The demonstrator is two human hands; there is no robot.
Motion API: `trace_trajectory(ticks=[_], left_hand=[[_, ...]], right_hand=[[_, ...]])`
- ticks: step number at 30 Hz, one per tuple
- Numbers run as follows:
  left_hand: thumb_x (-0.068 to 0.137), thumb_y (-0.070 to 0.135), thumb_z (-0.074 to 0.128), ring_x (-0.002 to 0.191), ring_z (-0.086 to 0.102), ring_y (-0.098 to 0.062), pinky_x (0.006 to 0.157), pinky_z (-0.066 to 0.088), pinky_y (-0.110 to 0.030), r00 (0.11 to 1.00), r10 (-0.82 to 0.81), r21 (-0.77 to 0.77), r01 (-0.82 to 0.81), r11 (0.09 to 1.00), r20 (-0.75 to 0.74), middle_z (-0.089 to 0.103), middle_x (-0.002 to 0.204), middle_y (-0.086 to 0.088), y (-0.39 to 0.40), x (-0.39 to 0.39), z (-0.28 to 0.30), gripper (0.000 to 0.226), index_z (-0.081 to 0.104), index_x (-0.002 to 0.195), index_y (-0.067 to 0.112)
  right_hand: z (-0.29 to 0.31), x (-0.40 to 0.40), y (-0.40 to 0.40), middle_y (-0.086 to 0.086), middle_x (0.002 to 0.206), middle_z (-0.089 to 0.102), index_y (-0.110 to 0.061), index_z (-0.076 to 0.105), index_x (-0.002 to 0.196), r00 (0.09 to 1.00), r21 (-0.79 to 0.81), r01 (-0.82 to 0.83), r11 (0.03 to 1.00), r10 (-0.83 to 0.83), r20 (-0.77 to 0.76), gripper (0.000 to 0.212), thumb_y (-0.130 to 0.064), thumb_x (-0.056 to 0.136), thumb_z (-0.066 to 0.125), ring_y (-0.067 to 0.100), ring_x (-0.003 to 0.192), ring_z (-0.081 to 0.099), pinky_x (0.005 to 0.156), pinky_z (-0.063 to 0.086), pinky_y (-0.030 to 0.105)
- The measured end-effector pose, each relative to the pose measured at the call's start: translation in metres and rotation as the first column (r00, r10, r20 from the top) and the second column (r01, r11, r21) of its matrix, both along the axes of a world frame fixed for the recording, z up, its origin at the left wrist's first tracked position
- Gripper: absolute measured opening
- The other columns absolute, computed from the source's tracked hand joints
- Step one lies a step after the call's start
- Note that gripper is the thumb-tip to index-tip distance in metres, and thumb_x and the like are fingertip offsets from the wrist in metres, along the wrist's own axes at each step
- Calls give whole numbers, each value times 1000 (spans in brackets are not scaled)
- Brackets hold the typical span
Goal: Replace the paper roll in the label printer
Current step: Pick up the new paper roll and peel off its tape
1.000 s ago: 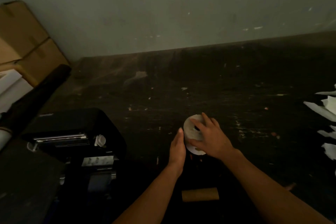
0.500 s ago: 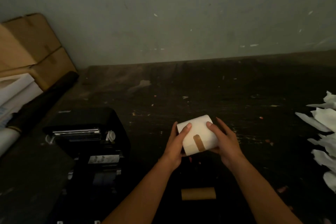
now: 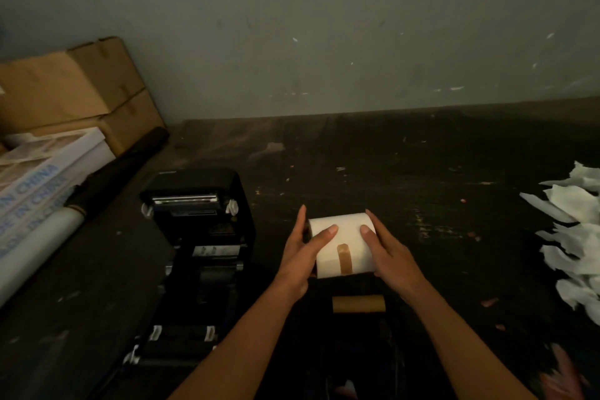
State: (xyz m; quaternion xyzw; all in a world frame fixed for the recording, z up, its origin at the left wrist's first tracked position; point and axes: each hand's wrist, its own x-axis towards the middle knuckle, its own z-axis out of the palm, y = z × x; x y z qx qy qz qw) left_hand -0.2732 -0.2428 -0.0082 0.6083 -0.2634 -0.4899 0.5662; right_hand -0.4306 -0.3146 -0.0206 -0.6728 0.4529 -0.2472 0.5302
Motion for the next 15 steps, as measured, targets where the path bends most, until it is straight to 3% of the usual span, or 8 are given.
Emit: trace_trajectory(ticks=[2, 4, 6, 9, 15], left_hand=[[36, 57, 87, 103, 62, -17, 67, 58, -33, 1000, 7, -9, -7, 1000, 1, 40, 144, 2, 9, 2, 3, 122, 22, 140, 56], [37, 56, 87, 101, 63, -17, 67, 58, -33, 1000, 4, -12, -4, 1000, -10, 40, 143, 2, 16, 4, 7, 122, 21, 140, 55], [37, 57, 87, 100, 63, -16, 65, 57, -32, 1000, -8, -23, 8, 1000, -19, 41, 142, 2, 21, 6, 11, 124, 21, 141, 54], [40, 57, 86, 103, 60, -16, 69, 55, -33, 1000, -29, -28, 29, 999, -7, 43, 140, 2, 23, 11, 17, 123, 18, 142, 53], [38, 62, 81, 102, 59, -17, 62, 55, -33, 998, -51, -34, 49, 998, -49, 46, 129, 6, 26, 18, 28, 124, 13, 141, 56]], right_hand=[[9, -2, 7, -3, 141, 39, -48, 22, 140, 999, -187, 5, 982, -14, -47, 55, -55, 90, 42, 6, 112, 40, 91, 40, 32], [22, -3, 14, -5, 148, 34, -40, 30, 140, 995, -435, 4, 900, -47, -87, 55, -49, 89, 48, 2, 124, 30, 101, 31, 32], [35, -2, 22, -8, 150, 30, -39, 38, 137, 984, -586, -103, 804, -2, -176, 51, -48, 88, 51, 3, 131, 24, 104, 21, 33], [43, 3, 36, -8, 151, 28, -34, 46, 133, 953, -643, -239, 727, 47, -301, 46, -42, 88, 55, 8, 137, 20, 106, 16, 31], [49, 13, 57, 0, 144, 43, -23, 61, 120, 957, -792, -181, 583, -82, -279, 34, -26, 86, 61, 13, 135, 28, 108, 20, 31]])
